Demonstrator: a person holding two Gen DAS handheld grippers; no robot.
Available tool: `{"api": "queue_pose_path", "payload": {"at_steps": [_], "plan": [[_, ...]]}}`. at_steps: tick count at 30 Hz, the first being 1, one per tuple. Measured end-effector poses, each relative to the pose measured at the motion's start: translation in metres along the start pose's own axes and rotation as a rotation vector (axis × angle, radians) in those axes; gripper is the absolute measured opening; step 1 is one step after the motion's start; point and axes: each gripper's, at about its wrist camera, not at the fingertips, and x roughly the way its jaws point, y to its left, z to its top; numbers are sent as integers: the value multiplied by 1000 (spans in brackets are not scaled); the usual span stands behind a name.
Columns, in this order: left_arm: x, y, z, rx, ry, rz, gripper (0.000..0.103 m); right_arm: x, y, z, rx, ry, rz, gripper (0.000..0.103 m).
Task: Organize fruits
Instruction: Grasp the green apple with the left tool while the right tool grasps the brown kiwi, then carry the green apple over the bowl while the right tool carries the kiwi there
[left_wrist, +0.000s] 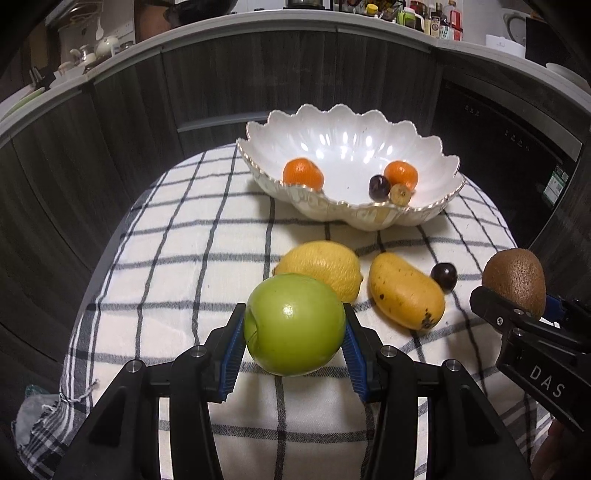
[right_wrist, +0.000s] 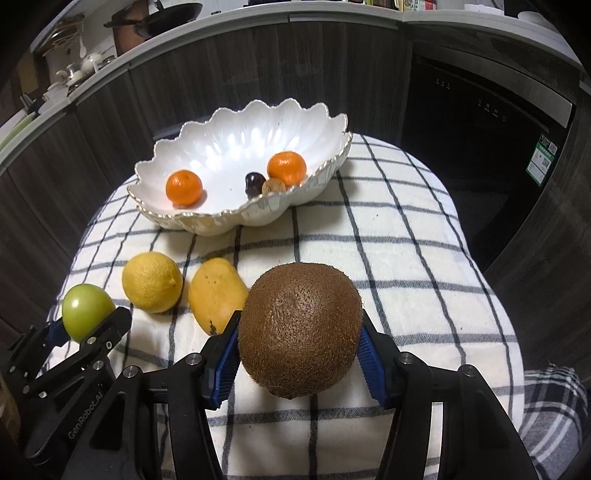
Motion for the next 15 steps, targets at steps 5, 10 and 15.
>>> {"api": "queue_pose_path", "payload": {"at_steps": [5,10,15], "plan": [[-5,-2,13,0,-18,-4,47,-5,-1,9,-4,-17,9,58],[-7,-6,31,1,-42,-13,47,-9,-1,23,-10,-41,10,58],[-6,-8,54,0,-65,-24,47,-13,-2,47,-14,-79,11,58]]}}
